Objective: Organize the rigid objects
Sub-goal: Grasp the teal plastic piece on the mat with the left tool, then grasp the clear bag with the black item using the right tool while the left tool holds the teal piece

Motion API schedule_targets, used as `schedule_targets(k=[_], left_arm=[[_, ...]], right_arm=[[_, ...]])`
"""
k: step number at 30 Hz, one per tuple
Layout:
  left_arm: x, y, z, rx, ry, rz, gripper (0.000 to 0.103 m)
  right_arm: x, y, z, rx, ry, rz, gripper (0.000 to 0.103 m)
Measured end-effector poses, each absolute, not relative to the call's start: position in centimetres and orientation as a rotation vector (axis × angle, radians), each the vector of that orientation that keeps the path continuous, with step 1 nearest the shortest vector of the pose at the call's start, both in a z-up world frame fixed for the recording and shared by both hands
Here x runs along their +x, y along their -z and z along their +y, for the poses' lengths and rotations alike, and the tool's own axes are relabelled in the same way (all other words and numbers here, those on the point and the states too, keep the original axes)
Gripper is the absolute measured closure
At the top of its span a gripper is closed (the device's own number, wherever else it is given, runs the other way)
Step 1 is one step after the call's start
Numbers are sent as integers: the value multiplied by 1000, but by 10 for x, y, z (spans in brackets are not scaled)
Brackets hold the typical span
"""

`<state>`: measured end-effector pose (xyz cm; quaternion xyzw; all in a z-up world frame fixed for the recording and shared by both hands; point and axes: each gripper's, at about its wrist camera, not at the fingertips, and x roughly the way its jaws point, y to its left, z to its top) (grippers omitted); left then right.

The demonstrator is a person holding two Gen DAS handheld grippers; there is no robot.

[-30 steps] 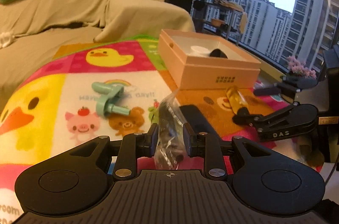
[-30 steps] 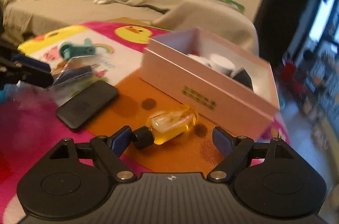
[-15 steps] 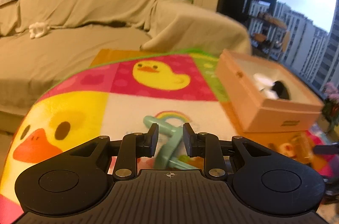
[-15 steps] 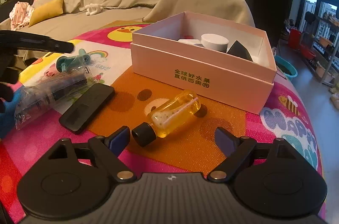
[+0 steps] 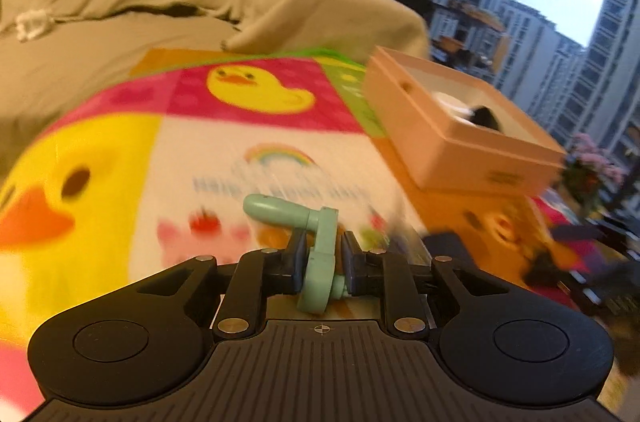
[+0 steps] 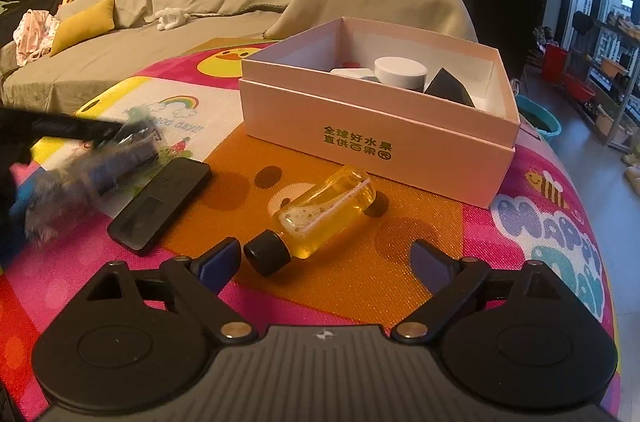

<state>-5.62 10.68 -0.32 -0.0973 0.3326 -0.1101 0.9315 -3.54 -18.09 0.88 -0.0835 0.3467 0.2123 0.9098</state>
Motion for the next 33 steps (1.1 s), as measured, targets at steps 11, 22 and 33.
schedule_targets(k=[11,22,33], left_arm=[[-98,2,89,-189,265,703,81],[-107,4,81,-140,261,671,80],[-104,1,128,-216,121,672,81]], right_arm=[[-28,-7,-178,-169,-475,764,0],[-27,-11,-175,-149,-440,795,0],[-80,-45,-120,-218,-674,591,1]])
